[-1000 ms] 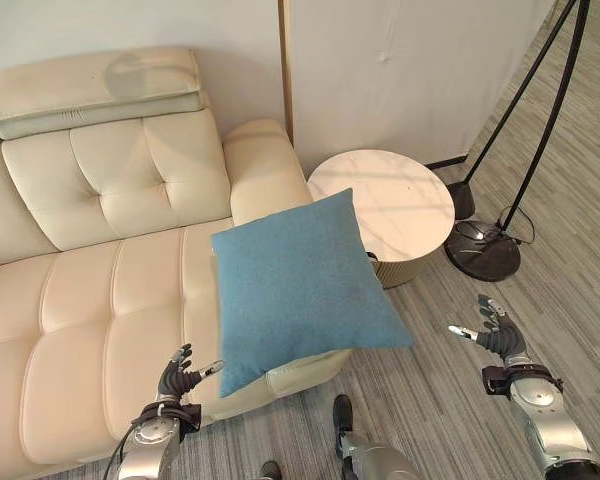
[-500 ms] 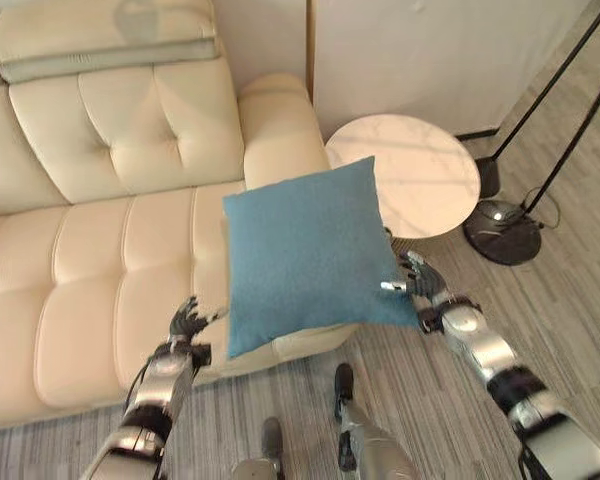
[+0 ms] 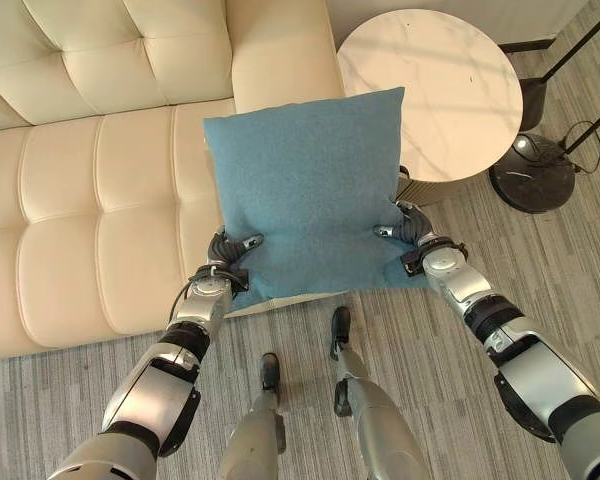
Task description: Pick up all the scattered cushions and arrange them neatly on the sofa.
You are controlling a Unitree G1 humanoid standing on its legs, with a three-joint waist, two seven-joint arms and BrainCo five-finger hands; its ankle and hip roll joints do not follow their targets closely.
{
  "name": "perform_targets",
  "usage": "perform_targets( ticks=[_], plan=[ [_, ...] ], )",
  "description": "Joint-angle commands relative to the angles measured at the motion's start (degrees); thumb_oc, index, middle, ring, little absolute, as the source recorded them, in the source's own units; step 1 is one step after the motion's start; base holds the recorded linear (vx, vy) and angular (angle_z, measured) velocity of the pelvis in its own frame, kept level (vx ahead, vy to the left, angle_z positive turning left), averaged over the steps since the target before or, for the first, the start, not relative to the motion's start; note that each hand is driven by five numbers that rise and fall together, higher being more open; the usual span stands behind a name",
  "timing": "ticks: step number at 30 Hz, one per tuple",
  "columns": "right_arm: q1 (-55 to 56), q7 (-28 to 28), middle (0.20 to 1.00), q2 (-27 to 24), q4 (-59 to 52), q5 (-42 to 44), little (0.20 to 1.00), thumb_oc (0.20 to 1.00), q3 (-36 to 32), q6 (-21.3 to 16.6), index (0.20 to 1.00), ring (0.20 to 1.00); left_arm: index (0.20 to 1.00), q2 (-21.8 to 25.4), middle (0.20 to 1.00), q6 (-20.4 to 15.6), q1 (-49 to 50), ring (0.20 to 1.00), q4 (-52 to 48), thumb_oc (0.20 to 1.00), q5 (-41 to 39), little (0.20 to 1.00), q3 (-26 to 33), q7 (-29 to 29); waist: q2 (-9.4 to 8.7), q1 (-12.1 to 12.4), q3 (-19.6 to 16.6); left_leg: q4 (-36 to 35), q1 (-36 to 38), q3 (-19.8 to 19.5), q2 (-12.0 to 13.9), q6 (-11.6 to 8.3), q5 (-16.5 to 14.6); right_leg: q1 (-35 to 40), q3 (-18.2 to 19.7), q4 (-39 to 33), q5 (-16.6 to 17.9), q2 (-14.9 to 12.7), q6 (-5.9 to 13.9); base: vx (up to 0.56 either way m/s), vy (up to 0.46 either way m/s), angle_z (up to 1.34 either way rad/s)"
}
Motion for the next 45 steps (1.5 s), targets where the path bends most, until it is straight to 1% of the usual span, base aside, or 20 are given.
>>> perform_targets(
  ticks=[1,4,8,12,16,22,26,28,30,31,32,33,34,35,37,38,39,42,44,45],
  plan=[
    [0.3,-0.3,0.2,3.3,-3.5,0.0,0.2,0.2,1.3,-2.6,0.2,0.2,0.2,-2.0,0.2,-3.1,-2.2,0.2,-5.8,0.2,-0.9,0.2,-2.2,0.1,1.99,0.7,-0.2,-1.9,-0.5,-0.3,-0.1,-1.04,1.8,4.7,1.1,4.0,-11.4,-0.1,5.71,0.01,0.038,-0.04],
    [5.0,-1.2,0.2,2.8,-11.8,-1.9,0.2,0.2,-1.4,-3.9,0.2,0.2,0.2,-1.1,0.2,-3.6,1.1,0.2,-13.1,0.2,0.8,0.2,-0.6,1.1,2.45,0.4,-0.9,-2.0,1.0,0.1,-0.2,-0.81,1.0,6.1,1.5,3.8,-11.7,-0.2,5.85,0.01,0.035,-0.04],
    [17.8,0.9,0.2,4.1,-26.2,-5.2,0.2,0.2,-6.6,-6.1,0.2,0.2,0.2,-1.3,0.2,-3.4,10.8,0.2,-27.4,0.2,6.1,0.2,2.0,0.6,3.33,0.0,-2.8,-2.1,4.6,0.7,-0.3,-0.09,-0.9,9.7,1.8,2.8,-12.6,-0.3,5.88,0.05,0.049,-0.1],
    [24.2,3.2,0.2,5.3,-32.7,-5.8,0.2,0.2,-8.2,-6.7,0.2,0.2,0.2,-2.6,0.2,-3.2,16.7,0.2,-34.3,0.2,7.6,0.2,3.6,-0.4,3.78,-0.1,-4.4,-2.5,7.1,1.0,-0.3,0.19,-1.7,12.4,1.7,2.1,-13.1,-0.5,5.77,0.05,0.039,-0.01],
    [33.7,8.3,0.2,5.4,-42.1,-2.5,0.2,0.2,-9.6,-8.1,0.2,0.2,0.2,-3.0,0.2,-3.7,27.3,0.2,-46.1,0.2,8.2,0.2,7.0,-2.9,3.99,-0.3,-7.9,-2.6,10.7,1.3,-0.2,0.53,-3.0,16.4,1.6,0.6,-13.4,-0.5,5.94,0.05,0.044,-0.01],
    [43.1,13.1,0.2,5.2,-52.6,1.1,0.2,0.2,-12.0,-9.9,0.2,0.2,0.2,-2.4,0.2,-4.6,39.3,0.2,-56.1,0.2,9.2,0.2,12.1,-4.6,3.94,0.0,-11.1,-2.2,13.6,2.0,-0.6,1.06,-4.2,18.6,2.2,0.3,-12.6,-0.7,6.56,-0.02,0.068,-0.07],
    [43.8,13.2,0.2,4.8,-54.8,0.1,0.2,0.2,-12.5,-10.3,0.2,0.2,0.2,-1.9,0.2,-5.1,42.4,0.2,-58.5,0.2,10.3,0.2,13.6,-4.8,3.75,0.4,-10.6,-1.7,14.0,2.7,-1.2,1.78,-4.5,17.7,3.2,1.0,-11.3,-0.9,7.51,-0.16,0.077,-0.2],
    [43.5,12.5,0.2,5.1,-55.8,-1.5,0.2,0.2,-13.6,-10.8,0.2,0.2,0.2,-1.0,0.2,-5.7,42.4,0.2,-59.7,0.2,11.4,0.2,14.2,-4.4,3.32,0.3,-8.4,-1.2,13.6,3.6,-1.4,2.39,-3.7,14.4,4.2,5.2,-9.1,-1.4,9.57,-0.36,0.033,-0.26],
    [43.3,12.0,0.2,5.4,-55.7,-2.0,0.2,0.2,-14.2,-11.0,0.2,0.2,0.2,-0.3,0.2,-6.1,41.4,0.2,-59.8,0.2,11.9,0.2,14.0,-4.2,3.42,0.3,-7.5,-0.6,12.5,3.8,-1.1,2.63,-3.3,12.7,5.0,8.3,-10.2,-1.2,9.87,-0.27,-0.003,-0.22],
    [43.4,11.4,0.2,5.6,-55.4,-2.2,0.2,0.2,-14.7,-11.5,0.2,0.2,0.2,0.1,0.2,-6.3,40.5,0.2,-59.9,0.2,12.5,0.2,13.6,-4.1,3.74,0.2,-6.6,0.0,11.2,3.5,-0.7,2.79,-2.4,12.4,6.0,11.9,-13.0,-0.3,9.13,-0.33,0.003,-0.3],
    [43.8,10.7,0.2,5.5,-55.2,-2.5,0.2,0.2,-15.6,-11.9,0.2,0.2,0.2,0.8,0.2,-6.7,39.7,0.2,-60.3,0.2,12.5,0.2,13.0,-4.5,4.59,0.6,-6.6,0.4,9.3,2.7,0.0,3.12,-0.8,14.1,6.8,18.3,-18.1,0.5,6.78,-0.34,0.001,-0.27],
    [43.8,10.7,0.2,5.5,-55.2,-2.5,0.2,0.2,-15.7,-11.9,0.2,0.2,0.2,0.8,0.2,-6.7,39.6,0.2,-60.3,0.2,12.5,0.2,13.0,-4.5,4.55,0.7,-6.7,0.5,9.1,2.8,0.0,3.1,-0.7,13.8,6.8,18.3,-17.9,0.5,6.74,-0.31,-0.041,0.05],
    [44.2,10.5,0.2,5.3,-54.6,-2.9,0.2,0.2,-16.2,-11.8,0.2,0.2,0.2,1.2,0.2,-6.5,39.3,0.2,-60.1,0.2,11.9,0.2,12.5,-4.9,5.14,1.1,-7.3,0.1,8.2,1.7,0.3,3.3,0.6,15.7,8.0,25.4,-20.6,1.1,5.38,-0.19,-0.103,0.3],
    [44.3,10.3,0.2,5.2,-54.1,-3.5,0.2,0.2,-16.6,-11.8,0.2,0.2,0.2,1.6,0.2,-6.2,39.4,0.2,-59.9,0.2,11.9,0.2,12.6,-5.1,5.13,1.6,-8.0,-0.3,7.5,0.8,0.2,3.08,1.4,17.4,9.5,27.8,-21.2,1.4,5.3,-0.21,-0.14,0.42],
    [44.3,10.2,0.2,4.9,-54.0,-4.2,0.2,0.2,-16.9,-11.4,0.2,0.2,0.2,1.8,0.2,-5.9,39.6,0.2,-60.1,0.2,11.6,0.2,12.9,-5.4,5.13,2.2,-8.6,-0.3,6.7,0.3,0.4,2.87,1.9,18.3,10.0,28.5,-20.9,1.5,5.09,-0.06,-0.11,0.28],
    [44.1,10.2,0.2,4.8,-54.0,-4.7,0.2,0.2,-16.8,-11.2,0.2,0.2,0.2,1.8,0.2,-5.9,39.9,0.2,-60.3,0.2,11.2,0.2,13.1,-5.2,4.65,3.1,-8.9,-0.4,6.4,-0.4,0.2,2.5,2.3,21.2,9.8,24.5,-23.3,1.4,4.21,-0.06,-0.197,0.19],
    [43.8,9.7,0.2,4.9,-53.2,-4.3,0.2,0.2,-17.0,-11.0,0.2,0.2,0.2,1.9,0.2,-5.8,40.5,0.2,-60.2,0.2,11.2,0.2,13.9,-5.0,3.93,4.1,-9.8,-0.6,4.6,-1.1,-0.1,1.58,3.7,25.0,8.8,16.2,-25.9,1.4,3.27,-0.1,-0.265,0.17],
    [43.4,8.8,0.2,3.9,-52.0,-3.9,0.2,0.2,-17.9,-11.2,0.2,0.2,0.2,1.4,0.2,-5.9,40.0,0.2,-59.8,0.2,11.0,0.2,14.3,-4.5,4.24,4.5,-9.2,0.0,0.2,-1.3,1.0,-1.46,6.7,25.3,7.9,9.1,-25.6,2.7,2.01,-0.22,-0.22,0.27],
    [43.6,8.0,0.2,2.9,-51.8,-3.7,0.2,0.2,-18.8,-11.4,0.2,0.2,0.2,0.5,0.2,-6.0,38.8,0.2,-59.0,0.2,9.8,0.2,13.3,-4.4,4.82,4.3,-7.9,0.4,-1.9,0.1,2.0,-2.6,8.1,24.7,5.7,8.3,-25.0,2.8,1.69,-0.26,-0.112,0.54],
    [43.6,7.8,0.2,2.7,-51.7,-3.6,0.2,0.2,-19.1,-11.2,0.2,0.2,0.2,0.3,0.2,-5.9,38.4,0.2,-58.7,0.2,9.3,0.2,13.0,-4.5,4.96,3.9,-7.6,0.8,-2.4,0.8,2.5,-2.51,8.0,24.2,4.8,8.4,-24.8,2.6,1.59,-0.23,-0.035,0.45]
  ],
)
